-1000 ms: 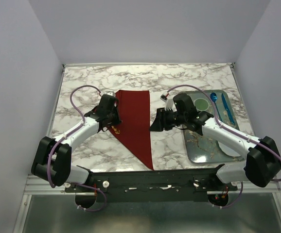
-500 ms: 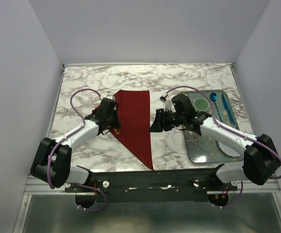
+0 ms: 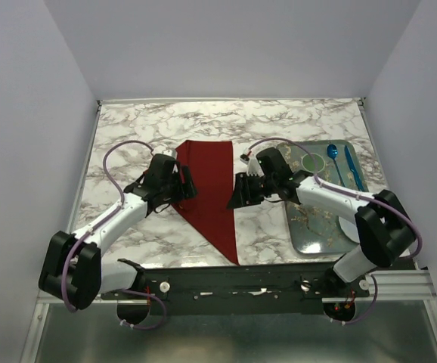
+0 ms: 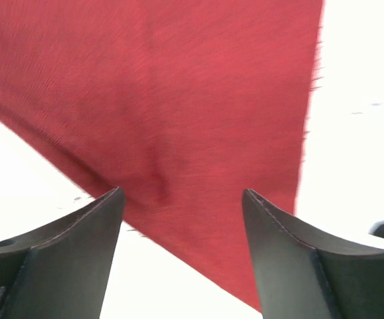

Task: Fold the napkin, place the utensils inside, and roll it up
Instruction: Fold the napkin

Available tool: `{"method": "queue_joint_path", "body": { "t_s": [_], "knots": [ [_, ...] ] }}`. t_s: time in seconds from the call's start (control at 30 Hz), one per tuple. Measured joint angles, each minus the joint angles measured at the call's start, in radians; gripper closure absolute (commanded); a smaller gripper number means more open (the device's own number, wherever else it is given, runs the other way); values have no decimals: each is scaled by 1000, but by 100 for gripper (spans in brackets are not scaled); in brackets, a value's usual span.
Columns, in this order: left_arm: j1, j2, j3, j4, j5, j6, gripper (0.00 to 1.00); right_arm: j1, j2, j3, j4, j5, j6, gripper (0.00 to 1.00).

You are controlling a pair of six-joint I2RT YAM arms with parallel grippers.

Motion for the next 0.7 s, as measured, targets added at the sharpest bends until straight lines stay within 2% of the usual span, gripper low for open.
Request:
{"method": "queue_joint_path", "body": {
  "t_s": [0.07,0.13,0.17,0.2,0.27,0.37,0.5,0.63,0.7],
  "knots": [
    [0,-28,32,-16,16,2,21,0,37,17,2,-7,0,48],
    [-1,-37,88,-22,25,3,30,0,68,37,3,-11,0,48],
    [-2,-37,109,-21,26,4,34,0,80,47,3,-14,0,48],
    [-2,-36,126,-18,26,6,45,0,88,56,4,-18,0,48],
    [-1,-23,147,-16,31,5,52,0,97,66,8,-26,0,48],
    [0,19,146,4,63,8,51,0,93,65,8,-29,0,48],
    [-29,18,52,58,120,16,49,-3,53,37,-10,-11,-1,47],
    [-124,-44,-26,77,123,50,55,-26,-42,-26,-56,30,-19,47],
    [-228,-111,-64,81,106,82,53,-58,-95,-60,-81,45,-28,47]
  ]
}}
